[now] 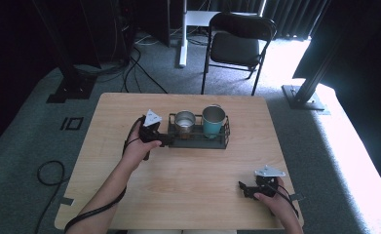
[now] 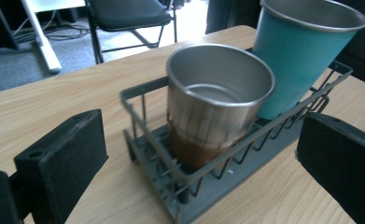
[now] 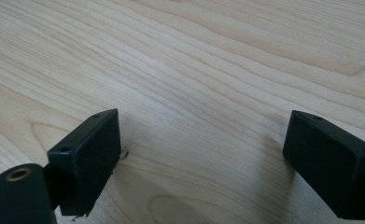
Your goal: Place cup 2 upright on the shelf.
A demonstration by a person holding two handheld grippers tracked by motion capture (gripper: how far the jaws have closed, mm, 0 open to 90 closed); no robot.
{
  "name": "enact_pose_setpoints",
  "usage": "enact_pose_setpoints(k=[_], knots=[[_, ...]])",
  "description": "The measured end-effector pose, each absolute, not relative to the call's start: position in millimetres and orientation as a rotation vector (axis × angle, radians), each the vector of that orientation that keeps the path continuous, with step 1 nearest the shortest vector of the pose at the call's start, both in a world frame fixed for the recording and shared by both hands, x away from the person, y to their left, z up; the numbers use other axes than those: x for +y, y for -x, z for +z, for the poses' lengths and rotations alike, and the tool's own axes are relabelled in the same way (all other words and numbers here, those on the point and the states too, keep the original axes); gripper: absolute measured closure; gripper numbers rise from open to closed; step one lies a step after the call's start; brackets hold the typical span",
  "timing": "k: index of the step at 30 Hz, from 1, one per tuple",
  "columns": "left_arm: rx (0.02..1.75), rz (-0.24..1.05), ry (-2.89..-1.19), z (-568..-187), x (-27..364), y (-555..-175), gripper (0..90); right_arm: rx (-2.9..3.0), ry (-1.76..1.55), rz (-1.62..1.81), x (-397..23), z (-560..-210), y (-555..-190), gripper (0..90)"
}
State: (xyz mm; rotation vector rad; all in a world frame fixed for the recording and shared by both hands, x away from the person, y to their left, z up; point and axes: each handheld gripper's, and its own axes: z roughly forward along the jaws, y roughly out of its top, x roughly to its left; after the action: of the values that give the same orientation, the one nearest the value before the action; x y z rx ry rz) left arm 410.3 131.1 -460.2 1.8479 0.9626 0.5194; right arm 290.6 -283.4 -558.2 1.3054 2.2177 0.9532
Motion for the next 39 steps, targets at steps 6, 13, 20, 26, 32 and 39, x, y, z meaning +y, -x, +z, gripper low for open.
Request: enact_pose_setpoints(k=[6,13,20,26,32,39], knots=[[0.987,0.511,-1.865,-464,144,-403,2.4,2.218,-1.306,0.953,-283,-558,-291,10.8],[1.018,0.512,-1.847,-467,158,-395,2.4,2.218,-1.306,0.953,-283,-558,-291,10.8],[1.049,0.516,-1.842,-474,170,-387,2.4,2.218,-1.306,0.953,-283,-558,-291,10.8],[1.073,0.506,-1.836,-483,178,-382,2.4,2.218,-1.306,0.953,-283,-558,-291,10.7],[1.092,0.506,-1.852,-490,186,-377,2.5,2.218,-1.307,0.953,-283,-558,-291,10.7],[1.105,0.52,-1.869,-498,195,-371,2.4,2.218,-1.306,0.953,-283,-558,-291,10.7]])
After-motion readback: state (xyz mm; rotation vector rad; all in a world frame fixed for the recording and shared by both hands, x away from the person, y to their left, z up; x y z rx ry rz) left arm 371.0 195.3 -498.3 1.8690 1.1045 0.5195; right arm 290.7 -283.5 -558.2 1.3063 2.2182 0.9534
